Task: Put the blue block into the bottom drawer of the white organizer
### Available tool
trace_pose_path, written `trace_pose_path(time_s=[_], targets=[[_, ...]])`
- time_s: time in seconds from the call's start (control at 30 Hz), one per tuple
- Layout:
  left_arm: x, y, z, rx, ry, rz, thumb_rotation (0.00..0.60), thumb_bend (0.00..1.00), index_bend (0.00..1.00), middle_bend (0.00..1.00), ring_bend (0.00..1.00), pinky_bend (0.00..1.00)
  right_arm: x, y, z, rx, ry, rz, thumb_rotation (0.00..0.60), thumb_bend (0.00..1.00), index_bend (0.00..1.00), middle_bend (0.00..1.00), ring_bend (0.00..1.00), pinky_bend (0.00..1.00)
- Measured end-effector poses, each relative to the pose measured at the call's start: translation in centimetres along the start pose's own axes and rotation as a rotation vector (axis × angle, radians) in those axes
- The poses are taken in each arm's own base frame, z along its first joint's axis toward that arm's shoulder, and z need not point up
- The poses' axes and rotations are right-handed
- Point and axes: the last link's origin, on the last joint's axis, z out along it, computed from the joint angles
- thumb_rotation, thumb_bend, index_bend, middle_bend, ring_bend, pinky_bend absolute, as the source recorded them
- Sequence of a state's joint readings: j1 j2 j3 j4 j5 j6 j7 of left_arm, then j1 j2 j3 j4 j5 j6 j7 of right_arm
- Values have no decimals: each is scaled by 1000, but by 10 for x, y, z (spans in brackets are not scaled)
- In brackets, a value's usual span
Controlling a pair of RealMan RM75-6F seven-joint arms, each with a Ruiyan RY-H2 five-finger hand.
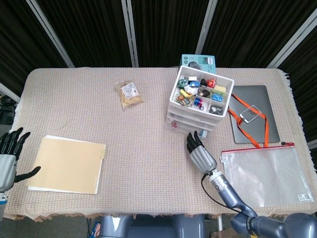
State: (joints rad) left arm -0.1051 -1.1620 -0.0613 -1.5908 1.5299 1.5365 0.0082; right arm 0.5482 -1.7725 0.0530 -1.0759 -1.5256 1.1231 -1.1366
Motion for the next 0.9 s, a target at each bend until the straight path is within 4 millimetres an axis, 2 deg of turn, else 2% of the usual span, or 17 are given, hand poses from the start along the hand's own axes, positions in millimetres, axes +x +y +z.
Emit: trace_pose_path(time_s=[0.23, 0.43, 0.7, 0.9], targets=[[0, 0, 0, 0, -1, -3, 600, 143, 90, 0, 0, 0, -10, 9, 9, -76, -59, -8, 600, 361, 202, 84, 0, 89], [0, 0, 0, -1, -5, -3, 600, 142, 91, 0, 0, 0, -16, 12, 6, -112, -93, 3, 600, 361, 202, 84, 0, 89], [0, 1, -1, -11, -4, -3, 600, 143, 92, 0, 0, 0, -8, 12, -11, -108, -60, 69, 600, 361, 202, 84, 1, 90], [1, 1, -3, -18, 3, 2, 600, 149, 102, 0, 0, 0, 7, 26, -32, -128, 5, 140, 600, 351, 199, 84, 6, 89]])
